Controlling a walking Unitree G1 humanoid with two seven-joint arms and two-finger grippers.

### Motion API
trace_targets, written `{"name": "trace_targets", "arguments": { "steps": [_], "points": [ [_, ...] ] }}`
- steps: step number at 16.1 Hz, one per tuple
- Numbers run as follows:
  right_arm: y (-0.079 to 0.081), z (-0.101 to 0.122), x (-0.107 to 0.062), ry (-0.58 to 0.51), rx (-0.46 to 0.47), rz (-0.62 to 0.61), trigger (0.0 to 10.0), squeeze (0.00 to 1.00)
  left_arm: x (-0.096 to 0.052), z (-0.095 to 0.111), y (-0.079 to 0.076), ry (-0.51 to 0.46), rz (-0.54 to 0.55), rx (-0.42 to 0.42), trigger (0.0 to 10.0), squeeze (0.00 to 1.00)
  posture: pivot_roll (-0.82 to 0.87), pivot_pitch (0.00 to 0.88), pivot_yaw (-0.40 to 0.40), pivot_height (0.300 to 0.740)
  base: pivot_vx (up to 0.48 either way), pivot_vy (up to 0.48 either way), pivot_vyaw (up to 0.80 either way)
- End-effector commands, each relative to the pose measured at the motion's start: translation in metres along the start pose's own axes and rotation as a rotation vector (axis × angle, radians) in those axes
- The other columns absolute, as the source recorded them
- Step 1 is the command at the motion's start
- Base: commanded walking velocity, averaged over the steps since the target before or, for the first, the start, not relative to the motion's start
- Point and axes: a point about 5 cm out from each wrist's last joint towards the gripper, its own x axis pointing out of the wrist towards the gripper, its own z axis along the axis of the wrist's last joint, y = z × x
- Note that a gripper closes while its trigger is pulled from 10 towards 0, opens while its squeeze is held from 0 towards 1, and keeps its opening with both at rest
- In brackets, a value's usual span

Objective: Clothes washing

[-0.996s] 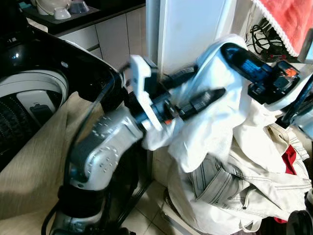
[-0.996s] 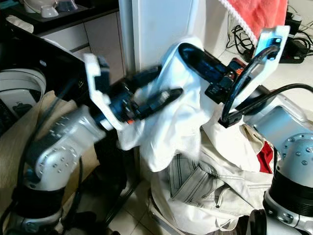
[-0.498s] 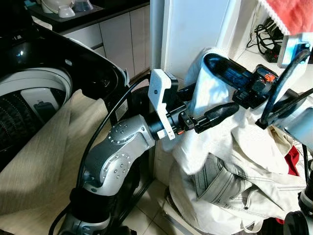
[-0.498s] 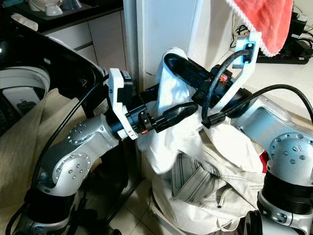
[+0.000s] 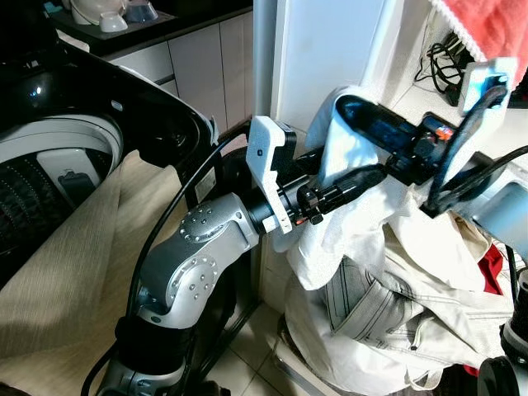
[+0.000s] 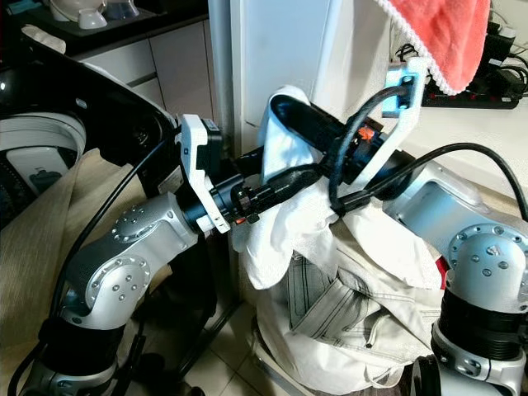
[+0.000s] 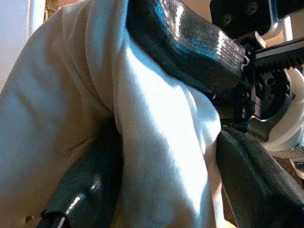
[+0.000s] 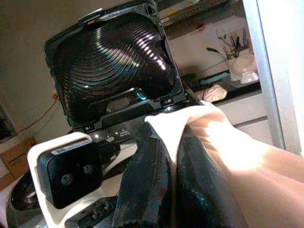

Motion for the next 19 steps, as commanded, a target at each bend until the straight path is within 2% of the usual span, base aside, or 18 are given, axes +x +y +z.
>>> {"name": "trace_targets", "arguments": {
  "steps": [1,11,12,13,14,16,19],
  "points": [
    [0.009,0.001,0.002,0.002,-0.033,0.034,0.0,0.00,0.000,-0.002,0.000,0.013,0.005,-0.013,0.0,0.00,-0.09,0.000,-0.008,0.740,0.000,0.000,0.00],
    [0.009,0.004,0.002,0.007,-0.056,-0.003,0.0,0.00,-0.003,0.001,0.004,-0.012,0.031,-0.010,0.0,0.00,-0.09,0.000,-0.003,0.740,0.000,0.000,0.00],
    [0.013,0.003,0.001,0.012,-0.055,0.038,8.8,1.00,-0.004,0.001,0.006,-0.010,0.041,-0.006,0.0,0.00,-0.09,0.000,-0.003,0.740,0.000,0.000,0.00],
    [0.013,0.003,0.001,0.013,-0.056,0.043,8.8,1.00,-0.005,0.001,0.007,-0.010,0.043,-0.004,0.0,0.00,-0.09,0.000,-0.003,0.740,0.000,0.000,0.00],
    [0.013,0.003,0.001,0.012,-0.055,0.040,9.8,1.00,-0.007,0.002,0.008,-0.010,0.049,-0.002,0.0,0.00,-0.09,0.000,-0.002,0.740,0.000,0.000,0.00],
    [0.013,0.004,0.001,0.001,-0.042,0.047,10.0,1.00,-0.013,0.005,0.015,-0.017,0.095,0.010,0.0,0.00,-0.09,0.000,-0.003,0.740,0.000,0.000,0.00],
    [0.014,0.014,0.000,-0.053,-0.080,0.045,10.0,1.00,-0.034,0.017,0.032,-0.016,0.169,0.068,0.0,0.00,-0.09,0.000,-0.002,0.740,0.000,0.000,0.00]
  ]
}}
